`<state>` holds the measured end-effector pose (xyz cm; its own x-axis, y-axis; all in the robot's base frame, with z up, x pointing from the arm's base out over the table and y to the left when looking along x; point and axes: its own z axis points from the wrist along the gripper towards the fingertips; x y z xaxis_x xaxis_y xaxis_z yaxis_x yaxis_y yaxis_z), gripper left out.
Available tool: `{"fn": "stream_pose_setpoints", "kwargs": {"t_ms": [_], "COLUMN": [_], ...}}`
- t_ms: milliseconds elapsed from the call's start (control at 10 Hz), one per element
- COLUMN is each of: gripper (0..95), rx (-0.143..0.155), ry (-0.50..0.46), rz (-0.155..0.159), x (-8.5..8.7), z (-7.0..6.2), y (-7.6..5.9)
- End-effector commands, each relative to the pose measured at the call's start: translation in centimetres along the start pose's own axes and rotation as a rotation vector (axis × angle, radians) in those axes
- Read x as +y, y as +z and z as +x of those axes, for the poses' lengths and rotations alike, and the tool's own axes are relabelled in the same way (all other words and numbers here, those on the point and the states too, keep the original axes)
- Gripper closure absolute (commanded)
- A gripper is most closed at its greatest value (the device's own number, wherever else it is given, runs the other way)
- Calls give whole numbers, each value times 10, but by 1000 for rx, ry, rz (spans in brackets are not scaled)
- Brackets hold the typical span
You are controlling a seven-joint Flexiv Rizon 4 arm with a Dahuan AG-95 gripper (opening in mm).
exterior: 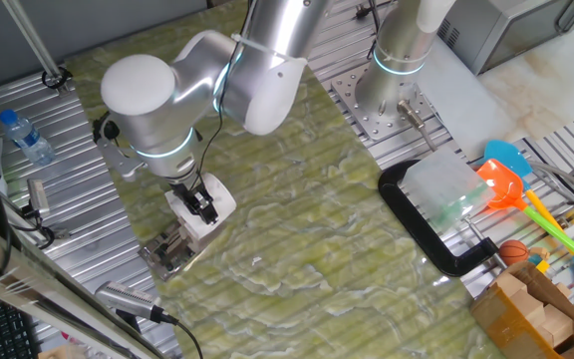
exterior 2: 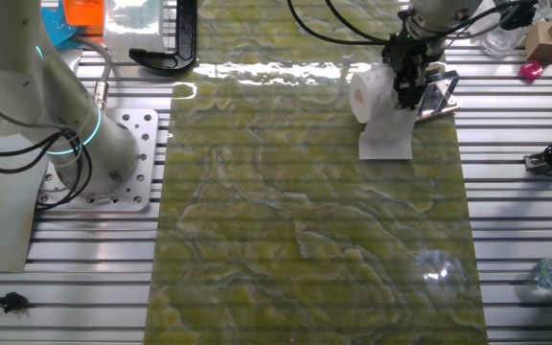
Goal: Put the toilet paper on its holder
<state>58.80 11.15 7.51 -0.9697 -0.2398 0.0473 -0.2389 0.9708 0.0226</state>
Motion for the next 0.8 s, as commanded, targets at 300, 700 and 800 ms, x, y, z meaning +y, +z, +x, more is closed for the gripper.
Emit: {"fn": "stream_pose_setpoints", "kwargs": {"t_ms": [300, 700, 800], "gripper": [950, 950, 950], "rx": [-12, 12, 10], "ry": [-15, -15, -12], "rz": [4, 10, 10], "x": [-3, 0, 1], "z": [0, 0, 0], "y": [11, -1, -6]}}
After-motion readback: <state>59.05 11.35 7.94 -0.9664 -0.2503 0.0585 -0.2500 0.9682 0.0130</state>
